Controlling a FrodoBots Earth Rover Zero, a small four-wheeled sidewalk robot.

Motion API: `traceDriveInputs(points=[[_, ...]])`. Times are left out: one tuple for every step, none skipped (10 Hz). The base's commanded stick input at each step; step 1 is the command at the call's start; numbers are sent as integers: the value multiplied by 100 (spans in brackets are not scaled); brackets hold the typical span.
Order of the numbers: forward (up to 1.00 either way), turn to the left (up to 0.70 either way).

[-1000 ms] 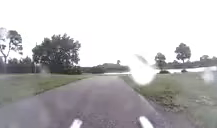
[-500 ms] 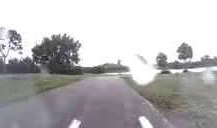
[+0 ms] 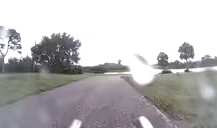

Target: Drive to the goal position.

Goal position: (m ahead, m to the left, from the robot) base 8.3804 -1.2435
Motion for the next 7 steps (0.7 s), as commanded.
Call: traceDriveInputs(points=[[70, 0], [70, 0], [70, 0], [70, 0], [70, 0], [70, 0], [70, 0]])
